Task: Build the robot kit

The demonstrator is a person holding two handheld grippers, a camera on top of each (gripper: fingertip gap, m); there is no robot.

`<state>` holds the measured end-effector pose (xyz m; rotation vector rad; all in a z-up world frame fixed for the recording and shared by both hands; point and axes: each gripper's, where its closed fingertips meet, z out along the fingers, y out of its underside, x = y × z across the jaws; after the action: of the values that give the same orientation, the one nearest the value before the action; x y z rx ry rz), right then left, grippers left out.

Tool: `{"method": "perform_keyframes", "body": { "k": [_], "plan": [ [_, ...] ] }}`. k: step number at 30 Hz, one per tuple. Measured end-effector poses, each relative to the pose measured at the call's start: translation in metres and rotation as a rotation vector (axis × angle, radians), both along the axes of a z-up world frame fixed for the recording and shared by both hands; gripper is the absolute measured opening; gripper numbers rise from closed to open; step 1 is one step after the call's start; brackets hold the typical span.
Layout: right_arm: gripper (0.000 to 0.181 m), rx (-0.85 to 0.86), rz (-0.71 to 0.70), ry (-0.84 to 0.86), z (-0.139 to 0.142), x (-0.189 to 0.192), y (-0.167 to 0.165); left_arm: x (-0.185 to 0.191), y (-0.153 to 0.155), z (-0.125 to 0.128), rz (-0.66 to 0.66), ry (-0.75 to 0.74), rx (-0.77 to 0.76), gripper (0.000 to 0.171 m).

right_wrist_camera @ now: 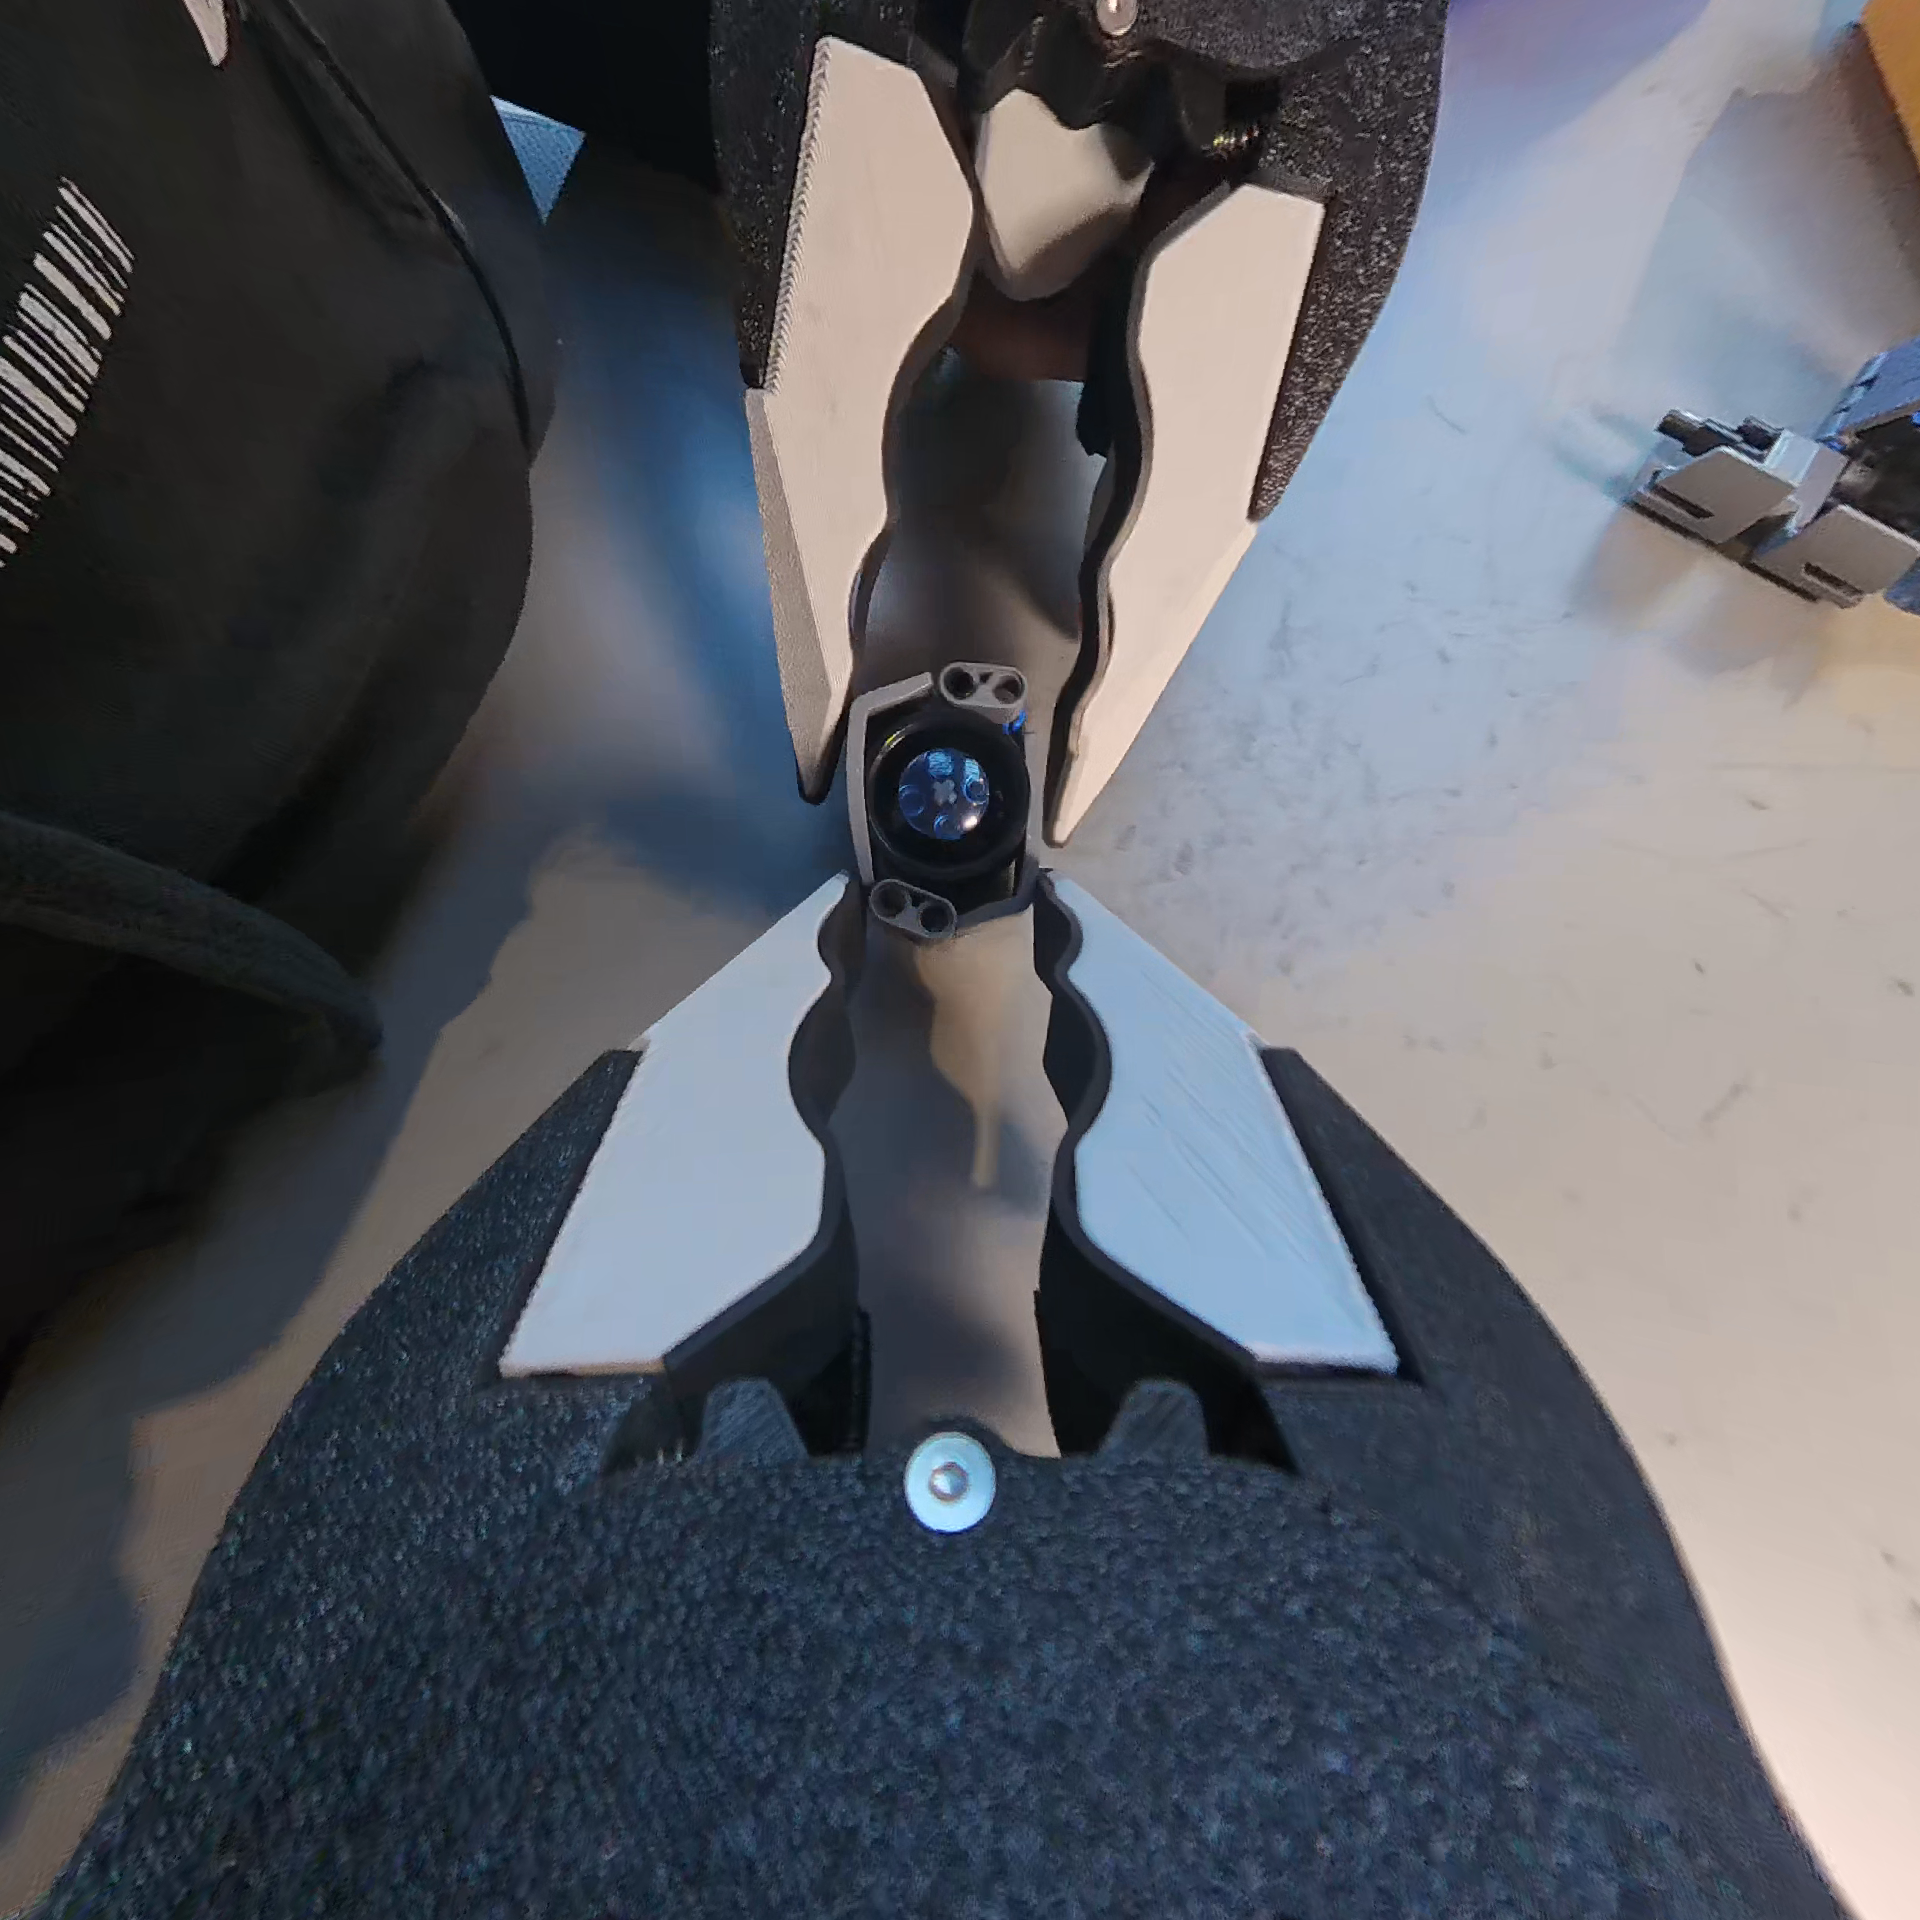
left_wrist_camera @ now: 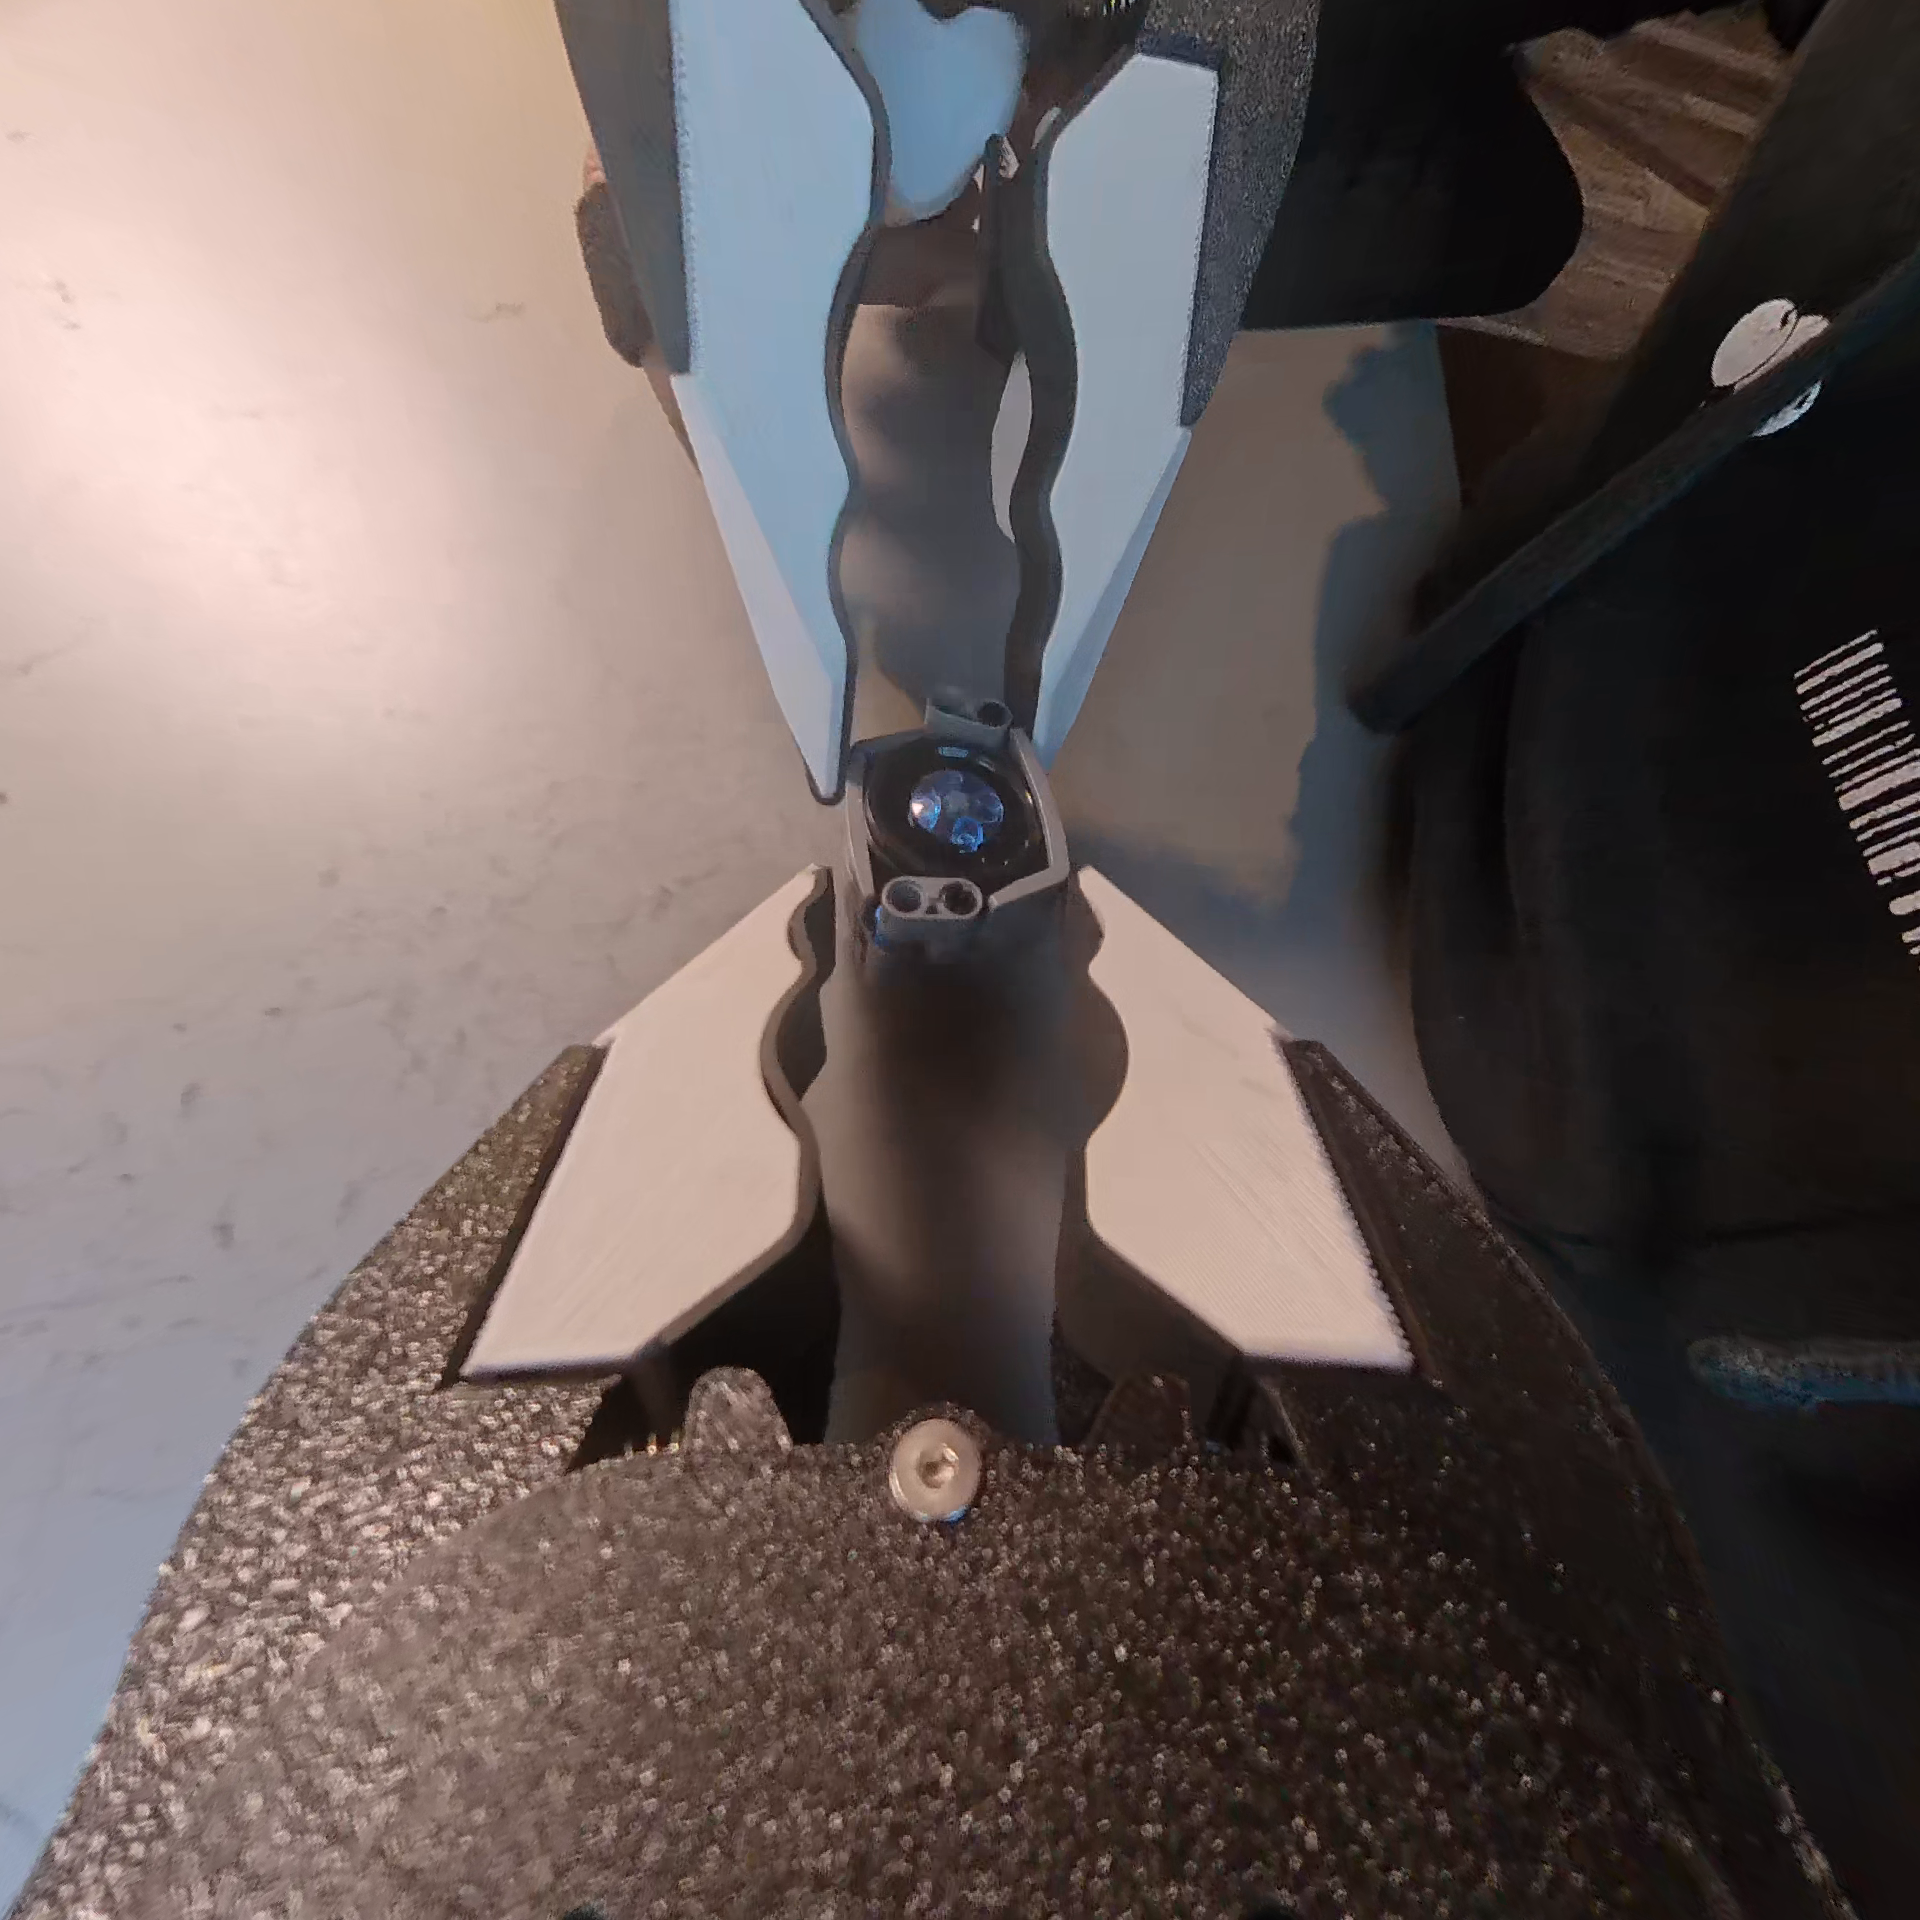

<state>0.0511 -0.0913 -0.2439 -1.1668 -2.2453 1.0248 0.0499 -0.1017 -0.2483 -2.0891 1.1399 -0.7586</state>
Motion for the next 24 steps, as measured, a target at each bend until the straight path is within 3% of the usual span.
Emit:
{"method": "perform_keyframes", "body": {
  "k": [8,15,21,24],
  "plan": [
    [0.03,-0.023,-0.044,0.007,0.0,0.0,-0.002,0.002,-0.001,-0.002,-0.03,0.027,0.038,0.04],
    [0.034,-0.02,-0.222,0.076,0.014,0.009,0.006,0.002,0.001,-0.002,0.038,0.029,0.055,0.039],
    [0.013,-0.002,-0.356,0.108,0.016,0.01,0.002,0.003,0.004,-0.004,0.076,0.06,0.091,0.038],
    [0.012,0.013,-0.363,0.112,0.016,0.009,0.001,0.002,0.004,-0.004,0.082,0.05,0.082,0.038]
  ]
}}
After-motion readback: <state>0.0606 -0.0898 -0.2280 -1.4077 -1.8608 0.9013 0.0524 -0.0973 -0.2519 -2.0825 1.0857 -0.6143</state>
